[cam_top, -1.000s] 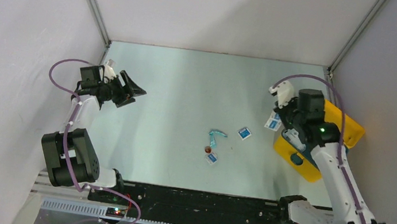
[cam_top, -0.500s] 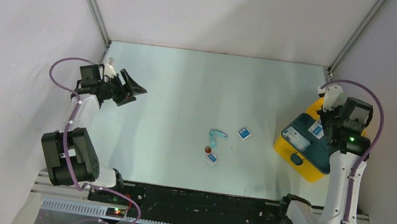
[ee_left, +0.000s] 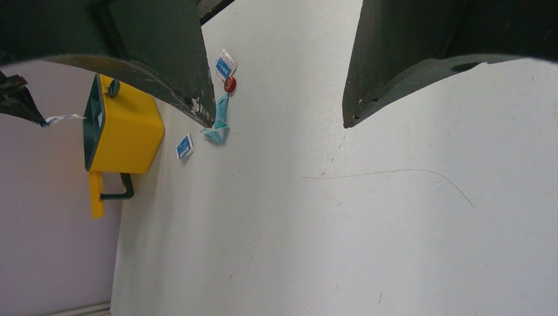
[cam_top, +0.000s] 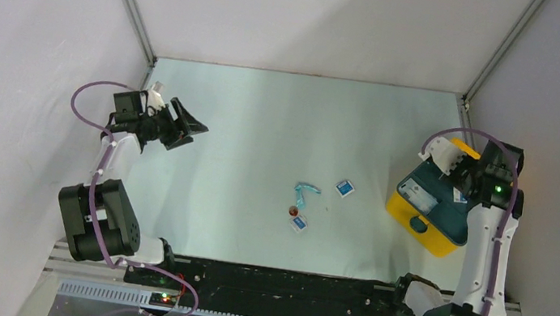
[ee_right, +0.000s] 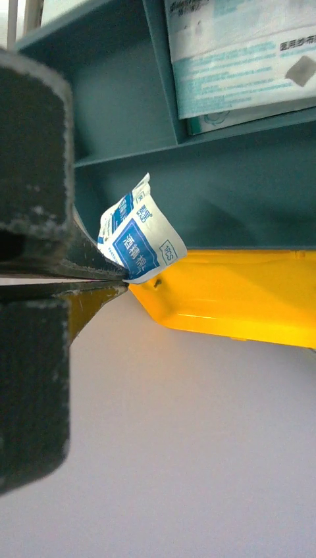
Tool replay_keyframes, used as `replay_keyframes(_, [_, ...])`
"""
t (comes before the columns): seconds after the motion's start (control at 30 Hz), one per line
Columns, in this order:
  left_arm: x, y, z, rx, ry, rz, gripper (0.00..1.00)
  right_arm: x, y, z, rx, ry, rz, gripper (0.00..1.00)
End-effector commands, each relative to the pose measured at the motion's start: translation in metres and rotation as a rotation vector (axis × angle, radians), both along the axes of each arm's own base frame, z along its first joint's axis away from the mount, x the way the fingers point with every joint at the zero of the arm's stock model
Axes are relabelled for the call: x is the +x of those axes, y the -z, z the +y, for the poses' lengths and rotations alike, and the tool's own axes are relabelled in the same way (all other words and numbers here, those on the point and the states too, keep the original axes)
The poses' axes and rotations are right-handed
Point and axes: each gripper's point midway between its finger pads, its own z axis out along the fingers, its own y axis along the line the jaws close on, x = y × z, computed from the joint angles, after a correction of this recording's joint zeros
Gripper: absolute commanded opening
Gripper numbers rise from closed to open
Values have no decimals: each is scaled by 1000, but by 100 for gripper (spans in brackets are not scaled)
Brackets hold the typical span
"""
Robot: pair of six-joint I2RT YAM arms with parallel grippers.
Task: Organize the medicine kit
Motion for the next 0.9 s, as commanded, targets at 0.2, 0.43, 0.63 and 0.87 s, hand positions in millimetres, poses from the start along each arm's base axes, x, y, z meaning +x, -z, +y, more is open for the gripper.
replay_keyframes(0.2, [3, -31, -6, 5, 42, -103, 75, 21, 18, -5, -218, -201, 140, 0])
replay_keyframes(0.43, [4, -28, -7, -7, 48, -92, 75, 35, 46, -4, -316, -220, 164, 0])
replay_keyframes(0.63, [5, -28, -6, -8, 46, -89, 75, 44, 59, 11, -289, -219, 163, 8])
replay_keyframes(0.87, [5, -28, -6, -3, 43, -91, 75, 60, 44, 22, -283, -204, 67, 29])
